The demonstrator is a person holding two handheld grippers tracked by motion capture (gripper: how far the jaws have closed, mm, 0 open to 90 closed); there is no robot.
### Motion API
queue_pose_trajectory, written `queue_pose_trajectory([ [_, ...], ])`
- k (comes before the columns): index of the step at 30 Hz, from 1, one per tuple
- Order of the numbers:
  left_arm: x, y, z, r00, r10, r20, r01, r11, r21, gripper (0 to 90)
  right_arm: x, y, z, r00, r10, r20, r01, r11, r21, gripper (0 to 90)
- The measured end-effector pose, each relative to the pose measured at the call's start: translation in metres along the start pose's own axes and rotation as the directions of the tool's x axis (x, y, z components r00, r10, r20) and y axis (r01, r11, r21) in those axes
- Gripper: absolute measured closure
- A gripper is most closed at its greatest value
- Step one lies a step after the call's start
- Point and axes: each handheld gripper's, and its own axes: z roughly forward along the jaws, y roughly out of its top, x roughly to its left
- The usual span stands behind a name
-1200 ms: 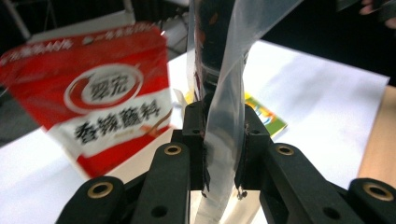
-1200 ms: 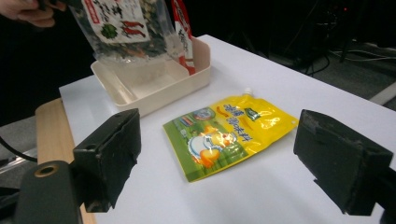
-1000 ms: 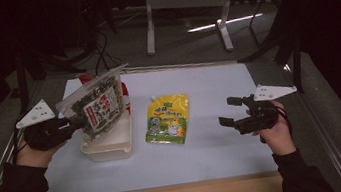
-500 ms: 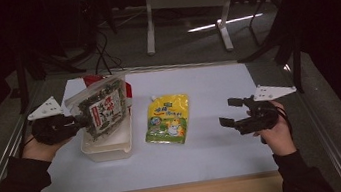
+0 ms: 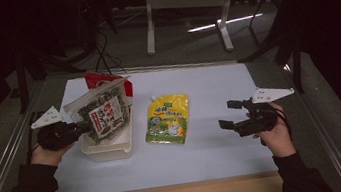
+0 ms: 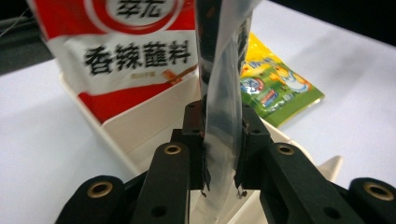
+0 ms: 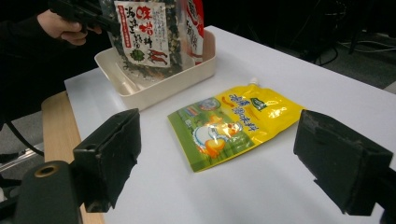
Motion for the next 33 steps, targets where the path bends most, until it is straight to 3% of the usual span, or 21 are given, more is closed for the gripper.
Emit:
queue_pose_trajectory([
  [3,0.011,-0.008,-0.002,0.9976,-0.069,-0.008,0.069,0.9974,-0.02,77.7,0.001,0.0,0.001,1.0,-0.007,-0.001,0.007,1.0,0.003,14.8],
  [4,0.011,-0.008,-0.002,0.9976,-0.069,-0.008,0.069,0.9974,-0.02,77.3,0.001,0.001,0.001,1.0,-0.009,-0.001,0.009,1.0,0.004,14.7],
  [6,0.016,-0.011,-0.002,0.993,-0.109,-0.045,0.108,0.9937,-0.028,73.5,0.002,0.001,0.001,0.9999,-0.013,0.001,0.013,1.0,0.006,14.7],
  [10,0.015,-0.012,-0.001,0.9885,-0.124,-0.087,0.121,0.992,-0.036,64.6,0.002,0.001,0.002,0.9998,-0.018,0.001,0.018,1.0,0.013,14.8],
  [14,0.012,-0.013,0.002,0.9844,-0.125,-0.124,0.121,0.9919,-0.041,48.5,0.003,0.0,0.004,0.9998,-0.018,-0.001,0.018,1.0,0.016,14.8],
  [15,0.012,-0.014,0.002,0.9823,-0.126,-0.139,0.121,0.9917,-0.042,48.5,0.003,0.0,0.004,0.9998,-0.018,-0.001,0.018,1.0,0.016,14.8],
  [16,0.012,-0.015,0.002,0.9766,-0.142,-0.162,0.135,0.9894,-0.054,42.7,0.003,0.0,0.005,0.9998,-0.019,-0.001,0.019,1.0,0.023,14.9],
  [21,0.009,-0.015,0.001,0.973,-0.142,-0.182,0.132,0.989,-0.066,33.2,0.003,-0.001,0.007,0.9998,-0.019,-0.002,0.019,0.999,0.031,15.3],
  [23,0.006,-0.014,-0.001,0.9706,-0.15,-0.188,0.138,0.9877,-0.072,16.1,0.002,-0.001,0.008,0.9998,-0.02,0.0,0.02,0.999,0.034,16.2],
  [24,-0.001,-0.013,-0.003,0.9652,-0.132,-0.226,0.121,0.9906,-0.064,14.4,0.002,-0.001,0.008,0.9998,-0.021,0.001,0.021,0.999,0.034,16.2],
  [26,-0.009,-0.013,-0.006,0.9649,-0.12,-0.234,0.108,0.9922,-0.062,6.8,0.001,-0.002,0.008,0.9999,-0.017,-0.004,0.017,0.999,0.031,16.2],
  [30,-0.022,-0.013,-0.01,0.9585,-0.104,-0.266,0.091,0.9941,-0.058,2.5,0.001,-0.002,0.008,0.9997,-0.024,0.0,0.024,0.999,0.023,16.3],
  [33,-0.039,-0.013,-0.018,0.9449,-0.121,-0.304,0.1,0.9914,-0.085,2.2,0.001,-0.002,0.007,0.9996,-0.03,0.003,0.03,1.0,0.01,16.2],
])
